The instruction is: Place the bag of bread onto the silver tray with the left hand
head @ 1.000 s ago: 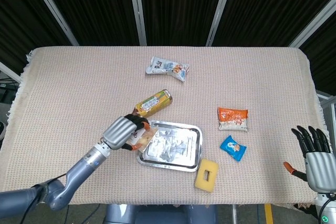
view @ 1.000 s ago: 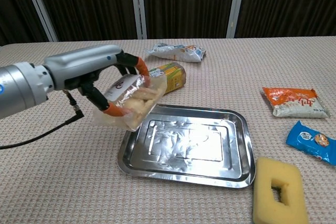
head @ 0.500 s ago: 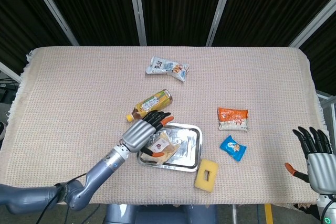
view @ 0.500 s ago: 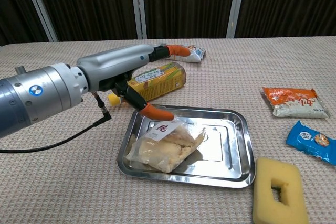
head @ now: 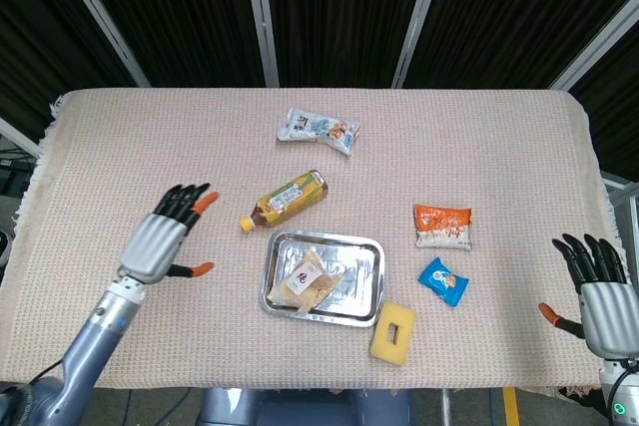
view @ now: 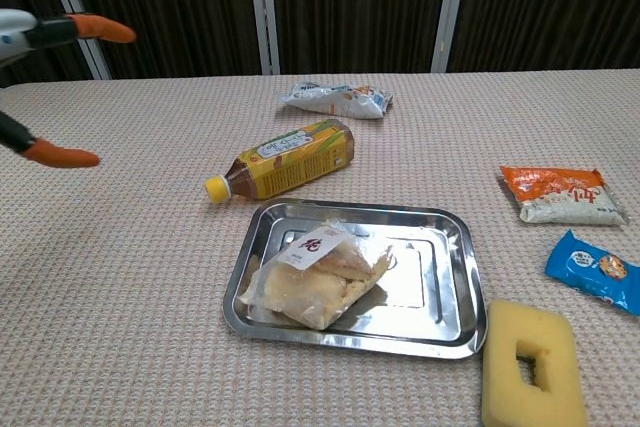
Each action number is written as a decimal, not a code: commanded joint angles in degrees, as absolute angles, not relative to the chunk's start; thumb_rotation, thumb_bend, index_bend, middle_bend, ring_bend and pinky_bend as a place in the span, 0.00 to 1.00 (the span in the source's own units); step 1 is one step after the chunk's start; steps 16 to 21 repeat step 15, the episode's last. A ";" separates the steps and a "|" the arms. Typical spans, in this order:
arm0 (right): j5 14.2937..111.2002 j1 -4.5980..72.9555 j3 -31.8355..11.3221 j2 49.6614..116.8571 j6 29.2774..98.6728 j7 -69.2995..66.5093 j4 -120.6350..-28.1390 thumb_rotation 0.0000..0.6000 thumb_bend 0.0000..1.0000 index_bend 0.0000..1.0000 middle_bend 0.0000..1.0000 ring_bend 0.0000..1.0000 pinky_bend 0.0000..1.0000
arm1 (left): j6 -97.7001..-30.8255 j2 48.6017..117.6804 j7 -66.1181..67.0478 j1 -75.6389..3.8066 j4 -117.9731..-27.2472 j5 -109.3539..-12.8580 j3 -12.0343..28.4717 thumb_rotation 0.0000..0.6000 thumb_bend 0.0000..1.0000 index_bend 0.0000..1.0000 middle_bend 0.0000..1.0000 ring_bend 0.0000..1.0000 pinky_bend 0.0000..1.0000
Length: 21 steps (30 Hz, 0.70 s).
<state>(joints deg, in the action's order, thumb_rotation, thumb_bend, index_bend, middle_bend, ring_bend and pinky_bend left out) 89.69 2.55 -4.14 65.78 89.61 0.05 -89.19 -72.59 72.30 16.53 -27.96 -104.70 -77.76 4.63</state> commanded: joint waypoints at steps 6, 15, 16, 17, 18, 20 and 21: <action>88.50 3.65 -4.78 66.83 87.95 1.68 -89.06 1.00 0.07 0.12 0.09 0.00 0.06 | -87.71 67.95 10.87 -16.08 -100.93 -80.51 1.04 0.88 0.12 0.12 0.00 0.00 0.00; 87.46 4.15 -5.44 67.33 87.62 3.43 -89.60 1.00 0.07 0.12 0.09 0.00 0.06 | -93.04 67.58 8.68 -8.88 -98.80 -82.48 -2.19 0.88 0.12 0.14 0.00 0.00 0.00; 87.46 4.15 -5.44 67.33 87.62 3.43 -89.60 1.00 0.07 0.12 0.09 0.00 0.06 | -93.04 67.58 8.68 -8.88 -98.80 -82.48 -2.19 0.88 0.12 0.14 0.00 0.00 0.00; 87.46 4.15 -5.44 67.33 87.62 3.43 -89.60 1.00 0.07 0.12 0.09 0.00 0.06 | -93.04 67.58 8.68 -8.88 -98.80 -82.48 -2.19 0.88 0.12 0.14 0.00 0.00 0.00; 87.46 4.15 -5.44 67.33 87.62 3.43 -89.60 1.00 0.07 0.12 0.09 0.00 0.06 | -93.04 67.58 8.68 -8.88 -98.80 -82.48 -2.19 0.88 0.12 0.14 0.00 0.00 0.00; 87.46 4.15 -5.44 67.33 87.62 3.43 -89.60 1.00 0.07 0.12 0.09 0.00 0.06 | -93.04 67.58 8.68 -8.88 -98.80 -82.48 -2.19 0.88 0.12 0.14 0.00 0.00 0.00; 87.46 4.15 -5.44 67.33 87.62 3.43 -89.60 1.00 0.07 0.12 0.09 0.00 0.06 | -93.04 67.58 8.68 -8.88 -98.80 -82.48 -2.19 0.88 0.12 0.14 0.00 0.00 0.00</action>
